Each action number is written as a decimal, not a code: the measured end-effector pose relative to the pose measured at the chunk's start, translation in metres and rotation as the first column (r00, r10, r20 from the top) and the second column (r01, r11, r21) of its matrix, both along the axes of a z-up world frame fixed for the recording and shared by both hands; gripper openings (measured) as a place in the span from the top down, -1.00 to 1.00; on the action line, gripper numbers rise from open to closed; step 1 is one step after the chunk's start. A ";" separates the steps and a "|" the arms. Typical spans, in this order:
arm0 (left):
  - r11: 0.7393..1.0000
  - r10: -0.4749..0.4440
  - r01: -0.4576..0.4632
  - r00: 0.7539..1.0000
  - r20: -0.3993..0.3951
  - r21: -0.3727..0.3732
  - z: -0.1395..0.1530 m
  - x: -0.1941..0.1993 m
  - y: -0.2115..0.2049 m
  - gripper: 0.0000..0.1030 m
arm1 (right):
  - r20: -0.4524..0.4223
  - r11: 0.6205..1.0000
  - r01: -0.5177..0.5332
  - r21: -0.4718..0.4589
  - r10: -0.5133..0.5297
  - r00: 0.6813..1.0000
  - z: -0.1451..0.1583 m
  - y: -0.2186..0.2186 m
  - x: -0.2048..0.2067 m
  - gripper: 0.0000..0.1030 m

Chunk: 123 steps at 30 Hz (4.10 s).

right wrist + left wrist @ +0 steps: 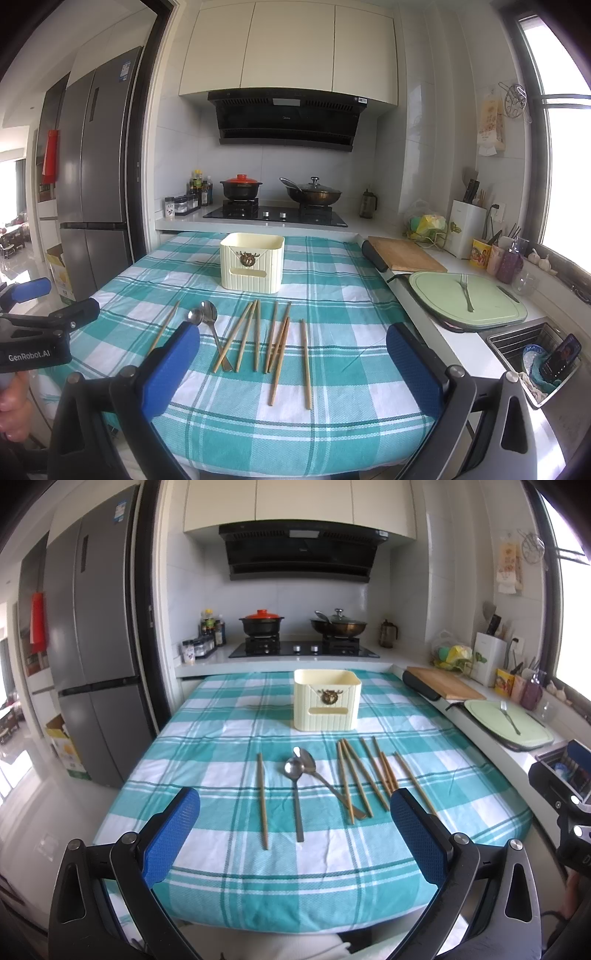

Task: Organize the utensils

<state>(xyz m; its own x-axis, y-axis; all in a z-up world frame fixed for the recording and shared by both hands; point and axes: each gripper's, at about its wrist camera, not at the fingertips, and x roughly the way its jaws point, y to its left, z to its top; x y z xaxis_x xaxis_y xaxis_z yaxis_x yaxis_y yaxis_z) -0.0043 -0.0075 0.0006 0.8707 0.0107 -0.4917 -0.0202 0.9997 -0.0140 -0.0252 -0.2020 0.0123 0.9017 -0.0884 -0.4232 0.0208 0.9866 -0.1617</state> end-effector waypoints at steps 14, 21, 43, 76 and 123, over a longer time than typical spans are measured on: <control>1.000 -0.017 0.017 1.000 -0.001 0.002 0.001 0.000 -0.008 -0.99 | -0.001 1.000 0.000 0.004 0.000 1.000 -0.001 -0.001 0.000 -1.00; 1.000 -0.019 0.019 1.000 -0.001 0.002 -0.002 0.002 -0.005 -0.99 | -0.001 1.000 0.000 0.005 0.000 1.000 -0.001 -0.002 0.001 -1.00; 0.999 -0.008 0.008 1.000 -0.008 0.045 -0.005 0.007 -0.006 -0.99 | -0.004 1.000 0.001 0.012 0.000 1.000 -0.004 -0.002 0.003 -1.00; 0.985 -0.164 0.150 0.966 -0.202 -0.083 -0.037 0.071 -0.007 -0.99 | 0.054 0.998 0.059 0.022 -0.060 0.997 -0.021 -0.047 0.048 -1.00; 1.000 -0.023 0.028 0.870 -0.492 0.001 -0.171 0.274 0.071 -0.56 | -0.578 0.992 -0.057 0.114 0.113 0.808 -0.196 -0.079 0.265 -0.03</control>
